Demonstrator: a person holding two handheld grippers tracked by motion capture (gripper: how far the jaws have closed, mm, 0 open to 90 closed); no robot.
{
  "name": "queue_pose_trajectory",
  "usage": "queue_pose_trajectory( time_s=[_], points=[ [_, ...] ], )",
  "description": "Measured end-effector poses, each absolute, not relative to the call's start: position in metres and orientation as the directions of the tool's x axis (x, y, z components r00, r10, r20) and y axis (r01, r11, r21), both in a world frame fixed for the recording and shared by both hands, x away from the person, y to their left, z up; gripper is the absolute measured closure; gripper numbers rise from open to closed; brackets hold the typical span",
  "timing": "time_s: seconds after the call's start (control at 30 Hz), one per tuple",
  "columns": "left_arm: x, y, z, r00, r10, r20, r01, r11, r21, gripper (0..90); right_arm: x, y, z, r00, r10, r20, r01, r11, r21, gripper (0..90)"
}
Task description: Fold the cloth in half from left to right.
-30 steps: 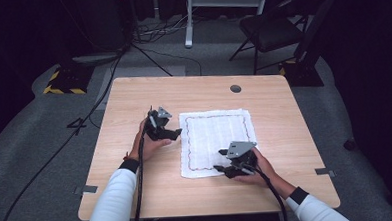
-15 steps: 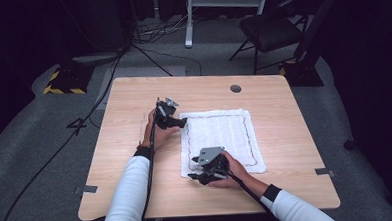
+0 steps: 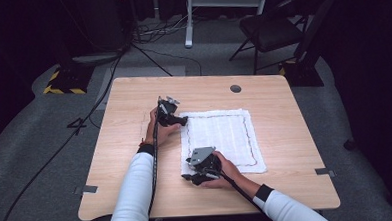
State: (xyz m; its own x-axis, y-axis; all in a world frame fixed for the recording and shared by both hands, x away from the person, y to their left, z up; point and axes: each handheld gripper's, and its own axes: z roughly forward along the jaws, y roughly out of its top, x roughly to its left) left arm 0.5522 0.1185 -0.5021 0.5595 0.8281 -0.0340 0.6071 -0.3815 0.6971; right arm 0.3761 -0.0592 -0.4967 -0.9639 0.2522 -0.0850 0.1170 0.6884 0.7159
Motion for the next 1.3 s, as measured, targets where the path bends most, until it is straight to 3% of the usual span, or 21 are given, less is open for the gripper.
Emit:
queue_pose_trajectory(
  time_s=[0.07,0.13,0.17,0.3,0.4,0.47,0.67,1.3],
  points=[
    [0.551,0.119,-0.501,0.596,0.802,-0.041,0.586,-0.400,0.705,26.0,0.378,-0.058,-0.497,-0.964,0.256,-0.071,0.130,0.687,0.715,43.7],
    [0.551,0.119,-0.500,0.610,0.792,-0.040,0.578,-0.410,0.705,38.5,0.379,-0.057,-0.497,-0.964,0.260,-0.065,0.137,0.686,0.715,46.6],
    [0.550,0.118,-0.499,0.616,0.787,-0.044,0.578,-0.413,0.703,38.5,0.380,-0.055,-0.497,-0.961,0.273,-0.054,0.153,0.682,0.715,50.3],
    [0.549,0.115,-0.499,0.624,0.779,-0.063,0.576,-0.404,0.711,60.2,0.386,-0.054,-0.494,-0.939,0.337,-0.066,0.195,0.682,0.705,69.5],
    [0.549,0.116,-0.500,0.617,0.782,-0.085,0.580,-0.379,0.721,67.2,0.385,-0.052,-0.494,-0.934,0.345,-0.094,0.184,0.689,0.701,75.3],
    [0.549,0.115,-0.500,0.635,0.768,-0.089,0.572,-0.389,0.722,78.0,0.380,-0.050,-0.494,-0.929,0.346,-0.131,0.162,0.699,0.697,82.1],
    [0.547,0.119,-0.501,0.653,0.751,-0.103,0.566,-0.392,0.725,84.8,0.381,-0.051,-0.494,-0.928,0.346,-0.135,0.160,0.701,0.695,84.8],
    [0.535,0.144,-0.490,0.648,0.759,-0.059,0.566,-0.428,0.705,86.7,0.376,-0.042,-0.489,-0.941,0.308,-0.143,0.122,0.698,0.705,86.3]
  ],
)
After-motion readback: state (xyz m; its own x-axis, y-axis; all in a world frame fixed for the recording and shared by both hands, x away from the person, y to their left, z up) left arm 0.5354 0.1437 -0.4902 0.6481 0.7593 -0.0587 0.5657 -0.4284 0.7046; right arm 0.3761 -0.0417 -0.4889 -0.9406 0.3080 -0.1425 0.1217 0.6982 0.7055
